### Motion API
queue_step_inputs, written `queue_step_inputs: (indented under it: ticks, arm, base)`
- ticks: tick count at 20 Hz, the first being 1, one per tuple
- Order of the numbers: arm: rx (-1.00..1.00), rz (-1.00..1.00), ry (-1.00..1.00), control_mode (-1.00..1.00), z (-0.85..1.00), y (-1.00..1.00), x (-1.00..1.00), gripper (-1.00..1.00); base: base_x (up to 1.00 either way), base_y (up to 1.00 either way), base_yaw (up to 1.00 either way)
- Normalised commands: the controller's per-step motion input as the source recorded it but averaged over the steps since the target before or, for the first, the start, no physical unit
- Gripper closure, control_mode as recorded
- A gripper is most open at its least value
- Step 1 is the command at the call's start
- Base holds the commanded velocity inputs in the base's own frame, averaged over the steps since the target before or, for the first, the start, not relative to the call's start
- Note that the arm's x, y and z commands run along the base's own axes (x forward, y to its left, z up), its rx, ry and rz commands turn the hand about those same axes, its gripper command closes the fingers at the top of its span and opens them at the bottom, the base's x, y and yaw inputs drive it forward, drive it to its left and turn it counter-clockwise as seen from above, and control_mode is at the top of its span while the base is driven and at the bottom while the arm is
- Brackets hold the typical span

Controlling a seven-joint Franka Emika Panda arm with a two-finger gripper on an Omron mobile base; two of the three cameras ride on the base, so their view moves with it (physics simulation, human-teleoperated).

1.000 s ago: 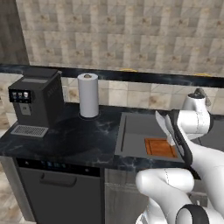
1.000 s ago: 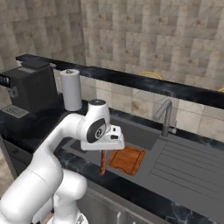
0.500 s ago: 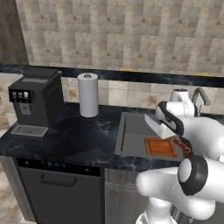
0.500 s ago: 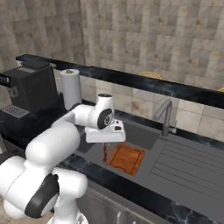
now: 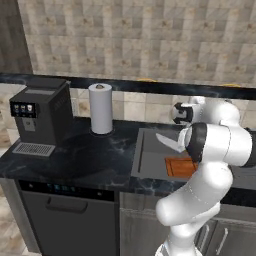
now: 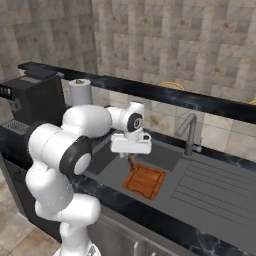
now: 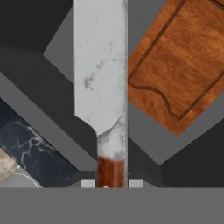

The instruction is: Move the cutting board and knife to the sink. Then move spray from the cabinet to the counter.

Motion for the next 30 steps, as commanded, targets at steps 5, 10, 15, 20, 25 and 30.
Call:
queue_step_inputs:
  ticks: [5, 10, 15, 20, 25, 30]
  arm:
    - [0.13, 0.17, 0.00, -1.00, -0.32, -0.22, 0.49, 1.00]
    - [0.11, 0.11, 0.00, -1.00, -0.36, -0.12, 0.41, 1.00]
    - [0.07, 0.07, 0.00, -1.00, -0.41, -0.04, 0.31, 1.00]
    - [0.04, 0.05, 0.00, -1.00, -0.45, -0.06, 0.25, 1.00]
    - [0.01, 0.03, 0.00, -1.00, -0.47, -0.08, 0.22, 1.00]
    - [0.00, 0.02, 0.00, -1.00, -0.52, -0.09, 0.29, 1.00]
  base:
    - [0.00, 0.00, 0.00]
    - [0.00, 0.00, 0.00]
    - [0.00, 0.00, 0.00]
    - [0.00, 0.00, 0.00]
    - [0.00, 0.00, 0.00]
    - [0.00, 0.00, 0.00]
